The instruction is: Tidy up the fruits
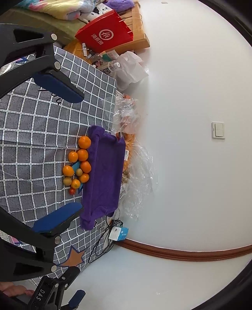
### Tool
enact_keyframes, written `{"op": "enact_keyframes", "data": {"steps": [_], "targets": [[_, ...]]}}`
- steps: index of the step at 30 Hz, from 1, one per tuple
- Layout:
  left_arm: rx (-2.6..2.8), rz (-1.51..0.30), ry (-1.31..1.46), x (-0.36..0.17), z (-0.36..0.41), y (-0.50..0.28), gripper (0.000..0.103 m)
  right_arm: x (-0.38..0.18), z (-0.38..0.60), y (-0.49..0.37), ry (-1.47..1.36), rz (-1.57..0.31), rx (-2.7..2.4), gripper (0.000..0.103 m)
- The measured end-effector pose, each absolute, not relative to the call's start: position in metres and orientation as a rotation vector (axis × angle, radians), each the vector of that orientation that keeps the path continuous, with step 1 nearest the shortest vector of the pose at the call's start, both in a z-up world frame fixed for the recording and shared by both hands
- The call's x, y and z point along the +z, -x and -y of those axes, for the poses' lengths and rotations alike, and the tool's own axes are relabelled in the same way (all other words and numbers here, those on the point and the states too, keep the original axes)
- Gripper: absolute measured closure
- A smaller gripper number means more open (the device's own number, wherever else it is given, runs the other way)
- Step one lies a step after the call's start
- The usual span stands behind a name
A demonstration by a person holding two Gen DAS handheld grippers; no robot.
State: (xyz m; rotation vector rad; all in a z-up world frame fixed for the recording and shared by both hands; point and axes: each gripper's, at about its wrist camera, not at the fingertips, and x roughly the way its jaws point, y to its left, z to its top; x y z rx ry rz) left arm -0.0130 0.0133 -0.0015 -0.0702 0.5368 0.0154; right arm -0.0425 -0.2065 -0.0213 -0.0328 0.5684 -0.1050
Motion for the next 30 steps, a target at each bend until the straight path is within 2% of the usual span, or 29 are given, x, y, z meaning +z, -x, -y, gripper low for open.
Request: {"op": "enact_keyframes", "data": {"steps": [30], "targets": [[0.019,-0.544,0.082,-0.0018,-0.0153,0.0176,0.0,-0.017,0.1985,0.0493,0.051,-0.548,-0.108,0.001]]}}
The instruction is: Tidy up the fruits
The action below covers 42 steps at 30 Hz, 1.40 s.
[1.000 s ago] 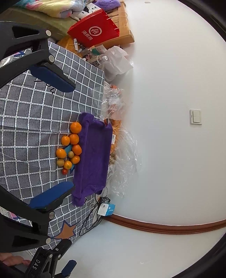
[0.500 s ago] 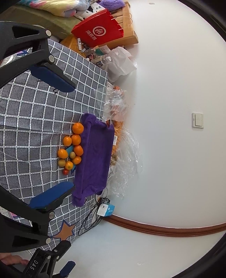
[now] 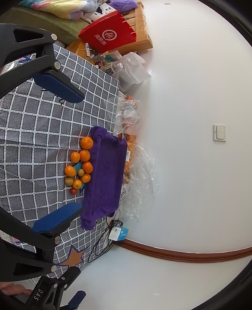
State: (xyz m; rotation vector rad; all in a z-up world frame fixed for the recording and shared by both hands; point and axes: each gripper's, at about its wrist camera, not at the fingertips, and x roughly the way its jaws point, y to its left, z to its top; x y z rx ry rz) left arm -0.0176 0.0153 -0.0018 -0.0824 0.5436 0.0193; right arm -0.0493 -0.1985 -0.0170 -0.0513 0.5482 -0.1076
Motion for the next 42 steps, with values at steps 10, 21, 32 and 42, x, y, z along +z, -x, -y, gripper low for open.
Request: {"op": "enact_keyframes", "data": {"steps": [10,21,32,42], "targets": [[0.014,-0.538,0.079,-0.002,-0.015,0.019,0.0,-0.016,0.198,0.049,0.047,-0.547,-0.107,0.001],[0.007,-0.528,0.098,-0.001,-0.017,0.021,0.0,-0.017,0.198,0.05,0.053,-0.545,-0.11,0.001],[0.005,-0.548,0.096,-0.006,-0.018,0.019,0.0,-0.021,0.194,0.049,0.052,-0.55,-0.105,0.001],[0.013,-0.575,0.095,-0.025,-0.023,0.006,0.0,-0.041,0.192,0.032,0.054,-0.575,-0.087,0.001]]}}
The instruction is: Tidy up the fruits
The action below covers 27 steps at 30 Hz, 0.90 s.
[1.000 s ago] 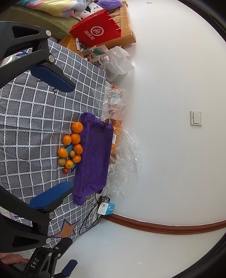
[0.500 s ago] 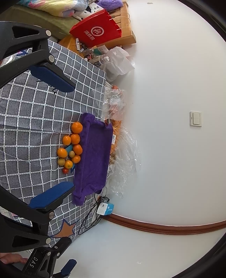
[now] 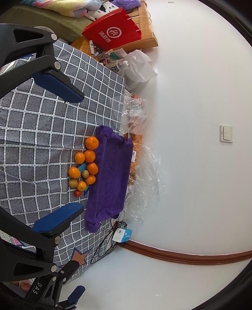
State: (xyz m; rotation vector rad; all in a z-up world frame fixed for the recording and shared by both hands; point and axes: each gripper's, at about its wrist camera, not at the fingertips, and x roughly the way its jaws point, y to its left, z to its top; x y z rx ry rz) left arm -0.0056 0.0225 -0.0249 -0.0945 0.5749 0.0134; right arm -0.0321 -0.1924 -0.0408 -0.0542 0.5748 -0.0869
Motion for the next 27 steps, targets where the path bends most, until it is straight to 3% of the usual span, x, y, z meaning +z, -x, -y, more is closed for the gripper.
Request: {"op": "enact_keyframes", "data": {"steps": [8,12,19,21,24,27], "targets": [[-0.017,-0.67,0.115,-0.065,-0.033,-0.026,0.0,-0.078,0.189,-0.002,0.054,-0.626,-0.061,0.001],[-0.025,-0.72,0.145,-0.087,-0.044,-0.046,0.006,-0.102,0.185,-0.027,0.03,-0.681,-0.015,0.001],[-0.027,-0.801,0.104,-0.122,-0.049,-0.079,0.007,-0.148,0.178,-0.065,0.02,-0.787,0.017,0.007],[-0.024,-0.816,0.094,-0.13,-0.051,-0.087,0.009,-0.158,0.178,-0.073,-0.002,-0.81,0.029,0.012],[-0.02,-0.833,0.075,-0.143,-0.054,-0.096,0.024,-0.171,0.179,-0.084,-0.035,-0.83,0.029,0.02],[-0.005,-0.867,0.078,-0.155,-0.06,-0.104,0.026,-0.178,0.178,-0.097,-0.068,-0.84,0.058,0.034]]}}
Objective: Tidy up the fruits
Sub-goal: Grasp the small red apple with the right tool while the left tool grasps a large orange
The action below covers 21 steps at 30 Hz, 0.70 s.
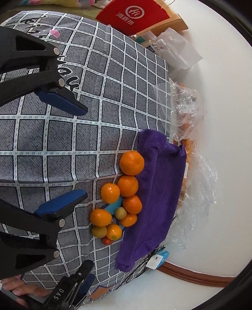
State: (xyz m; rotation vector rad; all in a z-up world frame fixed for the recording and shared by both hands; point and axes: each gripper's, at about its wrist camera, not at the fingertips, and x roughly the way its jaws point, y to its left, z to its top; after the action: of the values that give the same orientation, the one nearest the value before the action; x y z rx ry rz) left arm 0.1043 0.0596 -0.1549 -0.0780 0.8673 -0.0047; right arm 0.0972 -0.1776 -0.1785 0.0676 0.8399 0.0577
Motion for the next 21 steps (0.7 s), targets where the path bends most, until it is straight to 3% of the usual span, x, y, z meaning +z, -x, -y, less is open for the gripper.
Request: {"op": "enact_keyframes", "data": {"steps": [7,9,13,18,21], "targets": [[0.001,-0.878,0.145,-0.169,-0.081,-0.117,0.033,-0.189,0.157,-0.126,-0.038,-0.829,0.133,0.046],[-0.003,-0.879,0.157,-0.17,-0.085,-0.119,0.037,-0.192,0.151,-0.134,-0.027,-0.837,0.147,0.055],[-0.028,-0.885,0.183,-0.172,-0.09,-0.127,0.04,-0.197,0.149,-0.148,-0.039,-0.85,0.153,0.06],[-0.056,-0.874,0.241,-0.168,-0.093,-0.142,0.043,-0.203,0.148,-0.158,-0.021,-0.86,0.152,0.079],[-0.084,-0.872,0.271,-0.166,-0.09,-0.152,0.048,-0.202,0.151,-0.156,-0.024,-0.862,0.161,0.08]]}}
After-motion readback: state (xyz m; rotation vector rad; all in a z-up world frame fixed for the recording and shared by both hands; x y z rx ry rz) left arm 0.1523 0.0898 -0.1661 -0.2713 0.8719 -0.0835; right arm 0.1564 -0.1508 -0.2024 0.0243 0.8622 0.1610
